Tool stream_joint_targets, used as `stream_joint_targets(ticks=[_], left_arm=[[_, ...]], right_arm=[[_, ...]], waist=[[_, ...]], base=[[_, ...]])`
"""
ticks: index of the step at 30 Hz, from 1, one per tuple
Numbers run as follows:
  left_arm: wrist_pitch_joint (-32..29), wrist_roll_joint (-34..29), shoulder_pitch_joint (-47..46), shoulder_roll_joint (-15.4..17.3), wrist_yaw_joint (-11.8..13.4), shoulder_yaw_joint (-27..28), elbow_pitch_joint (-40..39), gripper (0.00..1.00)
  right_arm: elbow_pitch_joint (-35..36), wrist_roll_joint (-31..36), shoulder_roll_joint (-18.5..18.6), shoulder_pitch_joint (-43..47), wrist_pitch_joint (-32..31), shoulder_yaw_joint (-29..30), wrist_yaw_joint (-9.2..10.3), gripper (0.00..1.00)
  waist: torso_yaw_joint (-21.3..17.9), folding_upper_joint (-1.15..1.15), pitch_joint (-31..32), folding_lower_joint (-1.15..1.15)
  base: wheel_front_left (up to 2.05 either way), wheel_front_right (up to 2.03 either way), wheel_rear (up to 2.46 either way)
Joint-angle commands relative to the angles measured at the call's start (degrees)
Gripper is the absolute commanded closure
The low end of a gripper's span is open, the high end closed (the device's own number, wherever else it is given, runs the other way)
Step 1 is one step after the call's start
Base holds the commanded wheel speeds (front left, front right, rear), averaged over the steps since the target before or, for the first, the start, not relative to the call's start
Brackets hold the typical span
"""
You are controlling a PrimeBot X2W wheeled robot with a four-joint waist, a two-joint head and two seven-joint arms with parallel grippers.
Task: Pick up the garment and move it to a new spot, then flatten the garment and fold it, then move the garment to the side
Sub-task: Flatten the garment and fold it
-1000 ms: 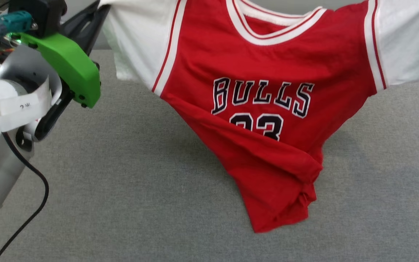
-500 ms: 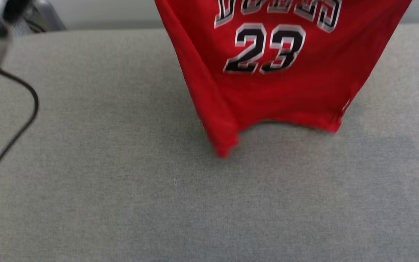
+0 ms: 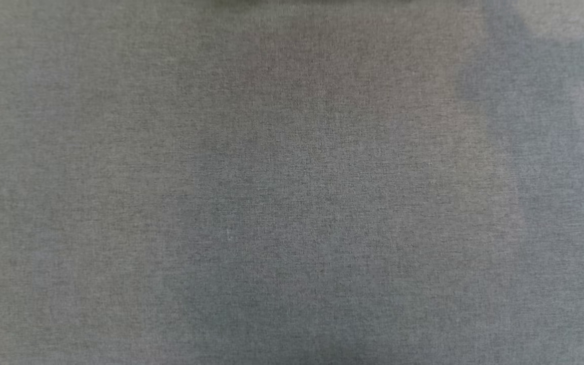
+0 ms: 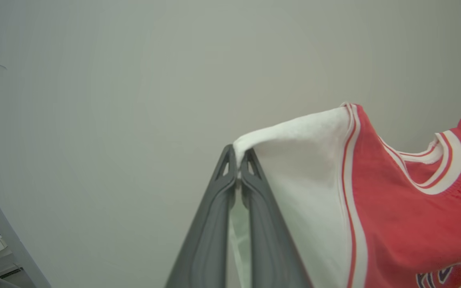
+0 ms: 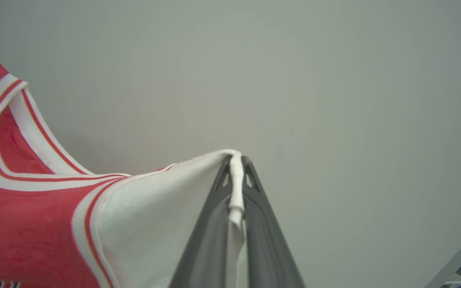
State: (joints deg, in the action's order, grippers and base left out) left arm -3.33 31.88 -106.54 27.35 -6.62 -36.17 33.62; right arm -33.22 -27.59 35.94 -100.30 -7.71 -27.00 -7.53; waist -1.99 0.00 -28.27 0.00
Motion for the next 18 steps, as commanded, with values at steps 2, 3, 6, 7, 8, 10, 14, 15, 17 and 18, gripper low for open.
stream_joint_targets(ticks=[2,3,6,7,8,10,14,15,17,18], left_arm=[[2.1,0.18,-2.39,-0.8,-0.33,0.24,2.35,1.0],[2.54,0.28,-2.77,-0.93,-0.41,0.05,3.38,1.0],[4.71,1.01,-3.1,-1.21,-0.62,-0.33,6.49,1.0],[5.59,1.34,-2.87,-1.32,-0.66,-0.38,7.19,1.0],[6.58,1.94,-2.12,-1.42,-0.7,-0.38,8.2,1.0],[8.37,2.82,-0.24,-1.43,-0.76,-0.68,9.69,1.0],[11.99,4.9,6.69,-1.24,-0.83,-1.72,11.72,1.0],[12.78,5.26,9.06,-0.96,-0.84,-2.44,11.9,1.0],[14.03,5.85,13.5,-0.14,-0.85,-3.66,11.67,1.0],[14.48,6.45,15.69,0.22,-0.85,-3.98,11.35,1.0]], right_arm=[[-2.59,0.29,-0.69,-3.19,1.52,-1.53,0.04,1.0],[-3.68,0.29,-0.91,-4.06,2.01,-2.25,0.04,1.0],[-6.91,-0.78,-1.46,-5.22,3.98,-4.57,0.04,1.0],[-7.65,-1.17,-1.52,-5.15,4.55,-5.38,0.04,1.0],[-8.45,-1.9,-1.58,-4.68,5.41,-6.25,0.04,1.0],[-9.63,-3.3,-1.72,-3.2,7.03,-7.97,0.04,1.0],[-10.48,-6.35,-1.97,2.19,10.94,-12.45,0.04,1.0],[-10.47,-7.54,-2.02,4.02,11.92,-13.58,0.04,1.0],[-10.22,-9.46,-1.97,7.79,13.51,-15.94,0.04,1.0],[-9.95,-10.38,-1.96,9.54,14.23,-16.94,0.04,1.0]], waist=[[-0.48,0.0,-2.99,0.0],[-0.52,0.0,-3.22,0.0],[-0.54,0.0,-4.0,0.0],[-0.46,0.0,-4.14,0.0],[-0.39,0.0,-4.2,0.0],[-0.3,0.0,-4.03,0.0],[-0.2,0.0,-2.01,0.0],[-0.18,0.0,-1.19,0.0],[-0.12,0.0,0.53,0.0],[-0.18,0.0,1.29,0.0]], base=[[0.0,0.0,0.0],[0.0,0.0,0.0],[0.0,0.0,0.0],[0.0,0.0,0.0],[0.0,0.0,0.0],[0.0,0.0,0.0],[0.0,0.0,0.0],[0.0,0.0,0.0],[0.0,0.0,0.0],[0.0,0.0,0.0]])
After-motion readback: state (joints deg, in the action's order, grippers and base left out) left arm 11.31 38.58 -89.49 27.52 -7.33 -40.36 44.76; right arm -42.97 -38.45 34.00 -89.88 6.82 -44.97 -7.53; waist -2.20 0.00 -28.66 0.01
